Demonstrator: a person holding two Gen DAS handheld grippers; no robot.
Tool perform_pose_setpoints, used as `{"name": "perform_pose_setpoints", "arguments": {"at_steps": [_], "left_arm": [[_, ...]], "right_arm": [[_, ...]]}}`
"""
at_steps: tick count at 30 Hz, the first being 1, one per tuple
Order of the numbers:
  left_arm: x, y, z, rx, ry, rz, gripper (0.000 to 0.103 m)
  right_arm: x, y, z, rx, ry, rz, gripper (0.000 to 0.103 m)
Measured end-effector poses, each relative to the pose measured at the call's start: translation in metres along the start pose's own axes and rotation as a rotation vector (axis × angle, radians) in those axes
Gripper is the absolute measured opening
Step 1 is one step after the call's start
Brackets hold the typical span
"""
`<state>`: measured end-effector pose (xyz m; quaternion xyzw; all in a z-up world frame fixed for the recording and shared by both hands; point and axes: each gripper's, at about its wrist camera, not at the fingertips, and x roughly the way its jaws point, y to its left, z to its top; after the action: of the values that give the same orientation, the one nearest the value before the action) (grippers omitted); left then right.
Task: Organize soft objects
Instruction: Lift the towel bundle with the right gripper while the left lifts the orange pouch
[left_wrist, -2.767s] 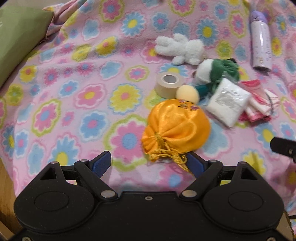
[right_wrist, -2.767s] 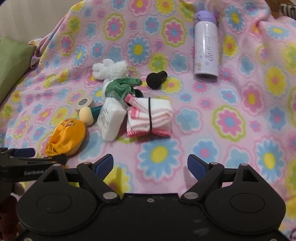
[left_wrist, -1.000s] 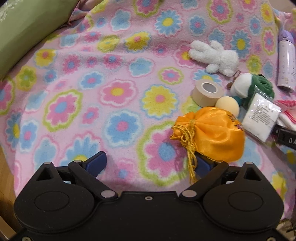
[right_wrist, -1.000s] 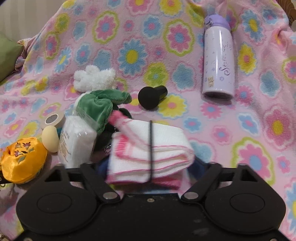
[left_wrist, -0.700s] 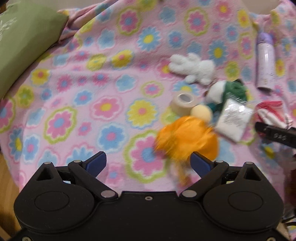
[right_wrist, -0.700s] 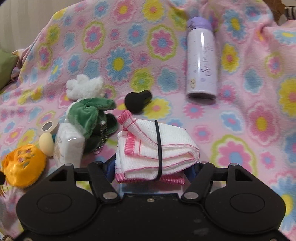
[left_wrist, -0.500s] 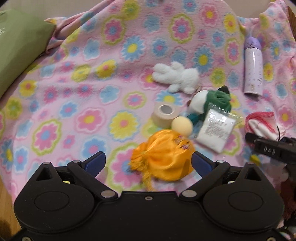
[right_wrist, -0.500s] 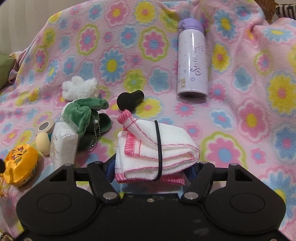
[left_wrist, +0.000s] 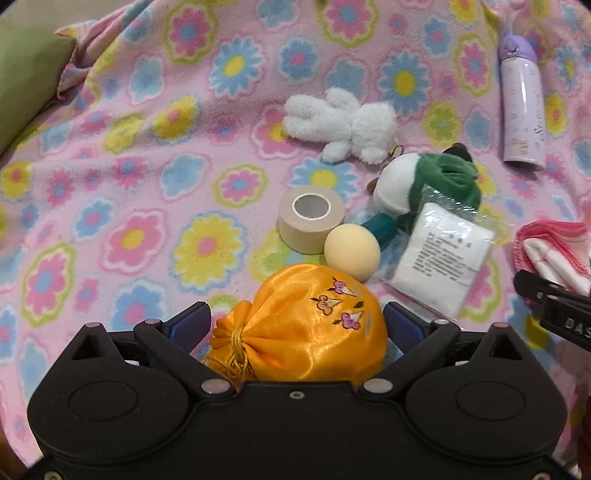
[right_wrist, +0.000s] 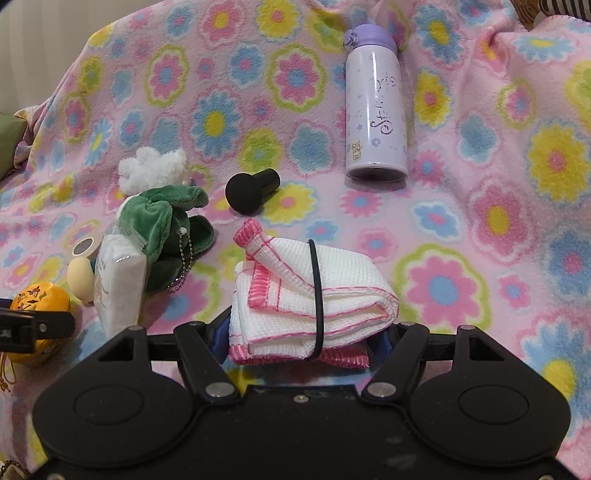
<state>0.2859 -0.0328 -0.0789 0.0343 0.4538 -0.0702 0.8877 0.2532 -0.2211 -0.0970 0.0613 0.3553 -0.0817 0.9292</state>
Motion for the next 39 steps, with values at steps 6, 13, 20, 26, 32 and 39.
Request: {"name": "perform_pose_setpoints", "arguments": {"at_steps": [6,13,20,26,32,39], "left_arm": [[0.014,0.002,-0.002,-0.029,0.035,-0.007,0.097],[0.01,0.007,0.001,-0.064,0.015,-0.039,0.083],[-0.014,0.009,-0.001,-0.061,-0.013,-0.063,0.082],[-0.053,0.005,-0.004,-0.046,-0.068,-0.093,0.082],[-0.096,0.0,-0.012,-0.011,-0.136,-0.111,0.082],[-0.138,-0.002,-0.032,0.0,-0.181,-0.129,0.082]], "right_arm": [[0.001,0.0,0.0,-0.002,-0.001,-0.002,0.071],[0.002,0.003,0.0,-0.017,0.001,-0.014,0.07],[-0.016,0.003,0.004,0.0,-0.004,0.005,0.07],[-0.049,0.004,0.009,0.02,-0.028,0.032,0.07],[-0.095,0.006,0.007,0.017,-0.075,0.063,0.07],[-0.15,0.003,-0.005,0.029,-0.11,0.101,0.07]]}}
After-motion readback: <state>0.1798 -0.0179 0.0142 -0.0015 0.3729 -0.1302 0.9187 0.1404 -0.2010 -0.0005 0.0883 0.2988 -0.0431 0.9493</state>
